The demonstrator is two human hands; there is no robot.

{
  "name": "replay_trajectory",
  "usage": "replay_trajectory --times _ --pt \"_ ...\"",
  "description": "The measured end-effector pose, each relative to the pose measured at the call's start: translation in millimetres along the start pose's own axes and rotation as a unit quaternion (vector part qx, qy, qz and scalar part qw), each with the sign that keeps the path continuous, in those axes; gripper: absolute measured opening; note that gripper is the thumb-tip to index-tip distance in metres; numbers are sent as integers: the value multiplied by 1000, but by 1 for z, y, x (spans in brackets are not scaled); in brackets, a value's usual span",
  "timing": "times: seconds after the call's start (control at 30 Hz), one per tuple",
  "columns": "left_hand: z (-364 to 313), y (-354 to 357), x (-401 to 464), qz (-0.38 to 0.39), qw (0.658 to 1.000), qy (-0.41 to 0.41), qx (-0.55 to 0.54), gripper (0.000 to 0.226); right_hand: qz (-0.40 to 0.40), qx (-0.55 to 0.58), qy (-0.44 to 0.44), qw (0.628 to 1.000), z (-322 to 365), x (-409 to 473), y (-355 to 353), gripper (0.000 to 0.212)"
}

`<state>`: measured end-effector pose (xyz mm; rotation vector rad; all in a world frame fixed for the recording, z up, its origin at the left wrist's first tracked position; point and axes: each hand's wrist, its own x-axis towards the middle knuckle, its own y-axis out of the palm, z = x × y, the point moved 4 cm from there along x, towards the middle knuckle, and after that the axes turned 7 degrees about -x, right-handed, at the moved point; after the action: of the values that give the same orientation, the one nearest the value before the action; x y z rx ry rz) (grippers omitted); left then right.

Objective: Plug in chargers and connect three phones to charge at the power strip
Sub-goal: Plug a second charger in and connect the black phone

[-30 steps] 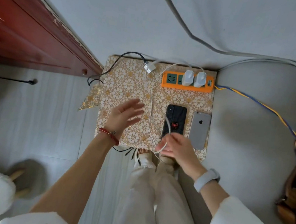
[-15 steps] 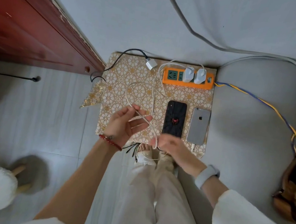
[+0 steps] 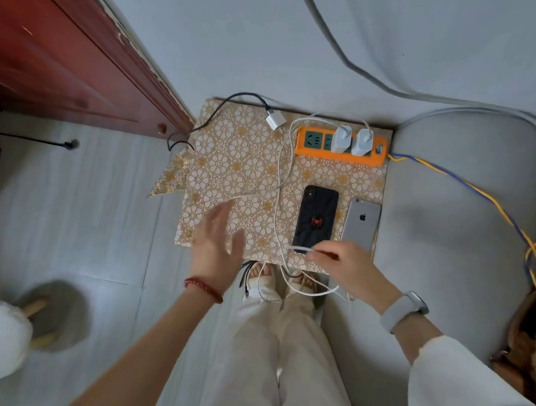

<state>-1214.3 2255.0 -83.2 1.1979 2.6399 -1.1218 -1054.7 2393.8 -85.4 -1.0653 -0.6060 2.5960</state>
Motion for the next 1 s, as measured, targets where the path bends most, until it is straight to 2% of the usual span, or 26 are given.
replay_trajectory --times 0.03,0.07,0.13,0.17,0.2,0.27,0.37,0.43,0.5,0.57,0.6,0.63,0.7,0.77,0.83,0.93,1.0 --pt "-9 11 -6 44 997 59 17 44 6 -7 -15 1000 7 1 2 21" --pt "-15 22 -10 101 991 85 26 41 3 -9 -26 1000 12 3 4 22" --pt "-23 33 -14 179 980 91 4 29 -18 5 -30 999 16 3 4 21" --pt "-24 33 -12 183 979 83 -16 23 -23 18 -25 999 15 2 2 19" --pt "-23 31 -10 165 984 64 -36 21 -21 30 -18 999 13 0 0 17" --pt "-13 20 -2 80 992 -22 -91 23 0 43 -4 999 2 -5 -5 14" --pt "13 -4 8 -85 961 -173 -200 26 5 46 33 998 -22 -13 -20 15" --pt "27 -16 11 -121 958 -208 -155 23 -29 36 68 997 -39 -16 -32 17" --pt "29 -17 12 -56 983 -170 -32 35 -22 24 80 996 -45 -18 -32 21" --pt "15 -6 10 28 997 -35 61 60 13 5 53 999 -34 -17 -24 22" --pt "4 4 8 74 992 32 95 66 23 1 33 999 -25 -16 -20 22" --pt "-7 15 5 124 982 81 118 68 28 0 15 999 -15 -14 -18 22" --pt "-23 36 -2 218 962 116 118 58 28 -5 -16 999 2 -10 -16 21" --pt "-33 45 -6 240 963 117 38 34 20 -4 -34 999 11 -8 -19 19" --pt "-33 44 -7 187 978 79 -38 20 10 4 -38 999 10 -9 -26 16" --pt "-15 40 -7 99 979 -67 -166 30 -19 7 -7 1000 -7 -11 -38 12" --pt "-3 37 -10 60 969 -126 -202 33 -45 11 28 999 -23 -13 -42 12"
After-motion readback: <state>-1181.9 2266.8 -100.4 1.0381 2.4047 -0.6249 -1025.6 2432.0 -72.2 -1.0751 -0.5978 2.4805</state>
